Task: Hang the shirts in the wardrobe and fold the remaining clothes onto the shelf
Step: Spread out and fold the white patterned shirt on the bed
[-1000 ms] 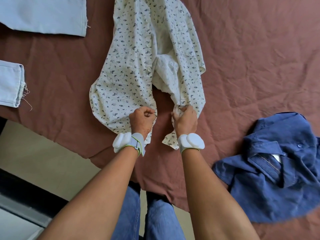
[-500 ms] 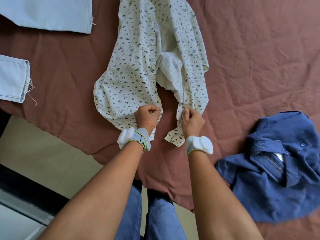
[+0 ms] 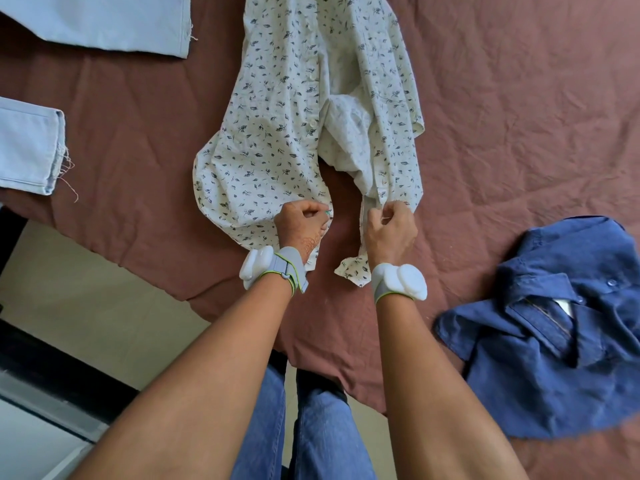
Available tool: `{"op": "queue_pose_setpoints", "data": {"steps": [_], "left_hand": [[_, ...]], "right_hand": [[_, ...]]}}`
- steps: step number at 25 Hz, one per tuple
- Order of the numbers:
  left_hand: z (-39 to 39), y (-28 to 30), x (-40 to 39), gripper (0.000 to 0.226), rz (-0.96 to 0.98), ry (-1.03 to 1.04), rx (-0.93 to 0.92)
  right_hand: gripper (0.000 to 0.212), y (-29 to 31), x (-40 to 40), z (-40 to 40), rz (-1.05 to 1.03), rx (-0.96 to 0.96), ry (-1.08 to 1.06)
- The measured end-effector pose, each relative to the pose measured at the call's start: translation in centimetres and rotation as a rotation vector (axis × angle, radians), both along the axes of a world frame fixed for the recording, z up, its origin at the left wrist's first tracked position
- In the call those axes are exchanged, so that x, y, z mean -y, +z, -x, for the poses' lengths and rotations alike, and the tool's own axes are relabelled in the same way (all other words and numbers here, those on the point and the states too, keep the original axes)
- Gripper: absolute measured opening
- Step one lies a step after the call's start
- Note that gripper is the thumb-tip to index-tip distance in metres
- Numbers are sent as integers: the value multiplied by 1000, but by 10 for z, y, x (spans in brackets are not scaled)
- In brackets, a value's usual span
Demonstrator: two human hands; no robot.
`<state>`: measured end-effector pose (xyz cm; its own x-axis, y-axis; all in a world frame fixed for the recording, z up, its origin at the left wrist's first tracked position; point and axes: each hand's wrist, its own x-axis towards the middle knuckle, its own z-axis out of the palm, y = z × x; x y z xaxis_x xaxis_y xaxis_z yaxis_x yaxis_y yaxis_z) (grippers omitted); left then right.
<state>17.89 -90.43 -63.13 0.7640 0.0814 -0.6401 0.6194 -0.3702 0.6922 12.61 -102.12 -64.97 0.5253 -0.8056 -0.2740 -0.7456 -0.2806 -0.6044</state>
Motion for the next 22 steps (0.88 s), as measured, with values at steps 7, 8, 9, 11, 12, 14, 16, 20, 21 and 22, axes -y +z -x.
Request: {"op": "queue_pose_setpoints", "data": {"steps": [7, 8, 9, 11, 12, 14, 16, 20, 21, 22], "left_hand": [[6, 16, 15, 12, 84, -28, 24], [7, 16, 15, 12, 88, -30, 18], [7, 17, 14, 13, 81, -33, 12], [6, 18, 13, 13, 45, -50, 1], [5, 19, 12, 13, 30, -61, 0], [5, 20, 12, 13, 32, -74, 1], [4, 20, 11, 12, 37, -88, 4], [3, 16, 7, 8, -1, -142, -4], [2, 15, 6, 8, -12, -138, -5], [2, 14, 6, 9, -24, -132, -6]], "right_hand": [[11, 16, -11, 6, -566, 264, 42], [13, 16, -9, 8, -641, 290, 5], [15, 16, -8, 10, -706, 313, -17], [17, 17, -8, 11, -774, 337, -5], [19, 17, -8, 11, -789, 344, 5], [19, 18, -9, 11, -817, 359, -23], [16, 17, -10, 10, -807, 355, -74], [8, 17, -13, 7, -689, 297, -25], [9, 17, -13, 6, -654, 280, 18], [9, 17, -13, 6, -637, 267, 59]]}}
